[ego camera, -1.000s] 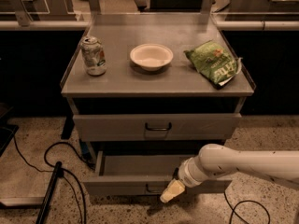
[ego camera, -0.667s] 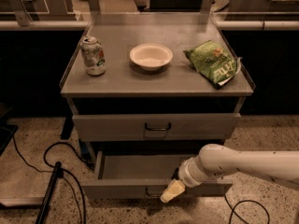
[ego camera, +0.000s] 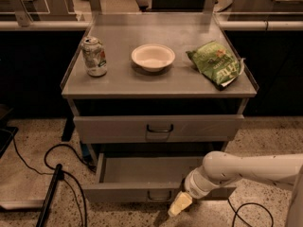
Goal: Open middle drawer
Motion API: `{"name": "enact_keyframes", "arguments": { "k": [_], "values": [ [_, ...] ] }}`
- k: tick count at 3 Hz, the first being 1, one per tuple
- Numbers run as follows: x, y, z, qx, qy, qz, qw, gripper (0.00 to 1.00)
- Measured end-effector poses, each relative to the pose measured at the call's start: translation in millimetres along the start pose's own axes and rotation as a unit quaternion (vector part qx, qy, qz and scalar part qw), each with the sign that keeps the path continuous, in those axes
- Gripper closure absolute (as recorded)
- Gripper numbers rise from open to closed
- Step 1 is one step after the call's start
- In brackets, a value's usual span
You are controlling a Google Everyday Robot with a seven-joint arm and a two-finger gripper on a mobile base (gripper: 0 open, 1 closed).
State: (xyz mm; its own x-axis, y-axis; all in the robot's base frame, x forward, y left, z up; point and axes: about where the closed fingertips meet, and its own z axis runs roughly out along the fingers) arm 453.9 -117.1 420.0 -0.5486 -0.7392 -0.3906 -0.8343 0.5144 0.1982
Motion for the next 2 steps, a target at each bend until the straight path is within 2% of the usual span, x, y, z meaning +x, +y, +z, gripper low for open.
{"name": "enact_keyframes", "arguments": {
  "k": [1, 2],
  "values": [
    [31, 18, -11, -0.017, 0.026, 0.012, 0.9994, 0.00],
    [58, 40, -38, -0.031, 0.043, 0.026, 0.9983, 0.00]
  ]
}}
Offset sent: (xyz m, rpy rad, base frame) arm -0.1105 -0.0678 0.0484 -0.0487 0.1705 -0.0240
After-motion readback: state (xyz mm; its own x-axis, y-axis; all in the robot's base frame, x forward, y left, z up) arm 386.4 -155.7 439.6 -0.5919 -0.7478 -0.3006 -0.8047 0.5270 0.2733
